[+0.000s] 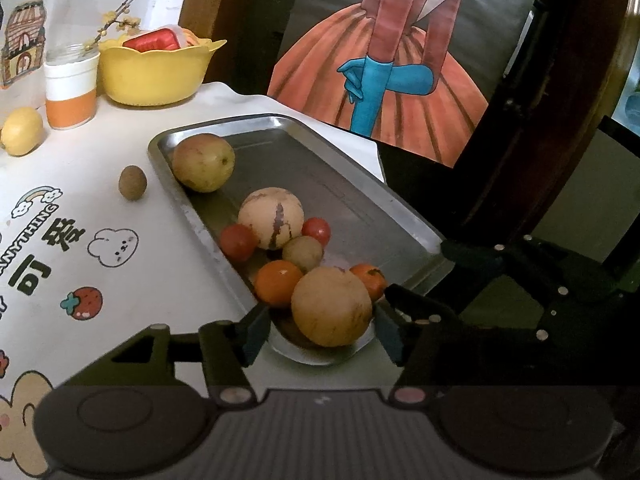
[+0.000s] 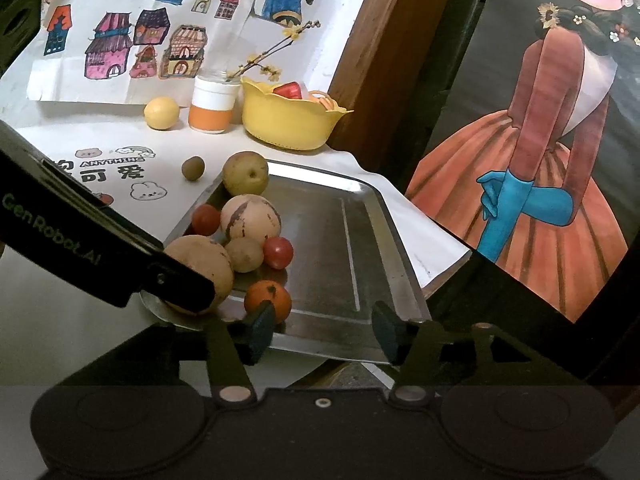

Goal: Organize fruits
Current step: 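Open both tools to release the fruits in the tray, then lift both open tools away from the tray and move toward the lemon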

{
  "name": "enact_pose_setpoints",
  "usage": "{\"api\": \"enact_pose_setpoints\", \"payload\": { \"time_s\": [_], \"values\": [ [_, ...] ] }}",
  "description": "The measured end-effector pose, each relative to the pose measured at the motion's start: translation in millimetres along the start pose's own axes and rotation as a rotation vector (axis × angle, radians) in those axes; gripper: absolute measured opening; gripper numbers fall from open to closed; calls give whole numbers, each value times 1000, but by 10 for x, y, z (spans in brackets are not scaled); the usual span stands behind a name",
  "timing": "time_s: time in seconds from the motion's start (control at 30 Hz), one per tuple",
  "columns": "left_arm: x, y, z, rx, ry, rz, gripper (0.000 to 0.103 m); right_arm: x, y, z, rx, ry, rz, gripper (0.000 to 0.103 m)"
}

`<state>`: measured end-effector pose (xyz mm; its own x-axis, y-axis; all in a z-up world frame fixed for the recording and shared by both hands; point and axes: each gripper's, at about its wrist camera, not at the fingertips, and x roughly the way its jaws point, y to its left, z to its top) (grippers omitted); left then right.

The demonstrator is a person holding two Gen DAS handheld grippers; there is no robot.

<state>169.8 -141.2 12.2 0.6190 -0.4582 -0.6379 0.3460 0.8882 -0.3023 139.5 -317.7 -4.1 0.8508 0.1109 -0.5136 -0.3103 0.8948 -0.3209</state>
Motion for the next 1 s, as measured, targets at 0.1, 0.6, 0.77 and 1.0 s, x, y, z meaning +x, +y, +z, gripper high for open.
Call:
{"api": "enact_pose_setpoints", "payload": {
  "time_s": [0.1, 0.6, 0.77, 1.0],
  "values": [
    [-46, 8, -6, -1, -11, 2, 69, -39, -19, 5, 6, -5, -14, 72],
    [-484, 219, -21, -13, -132, 122, 103, -355, -111, 116, 103, -29, 2, 102],
    [-643, 378, -66, -28, -141, 167, 103, -456, 0, 170, 121, -12, 58, 102],
    [-885, 640, -135, -45, -147, 250, 103, -577, 299, 279, 70, 4, 98, 102]
  ]
}}
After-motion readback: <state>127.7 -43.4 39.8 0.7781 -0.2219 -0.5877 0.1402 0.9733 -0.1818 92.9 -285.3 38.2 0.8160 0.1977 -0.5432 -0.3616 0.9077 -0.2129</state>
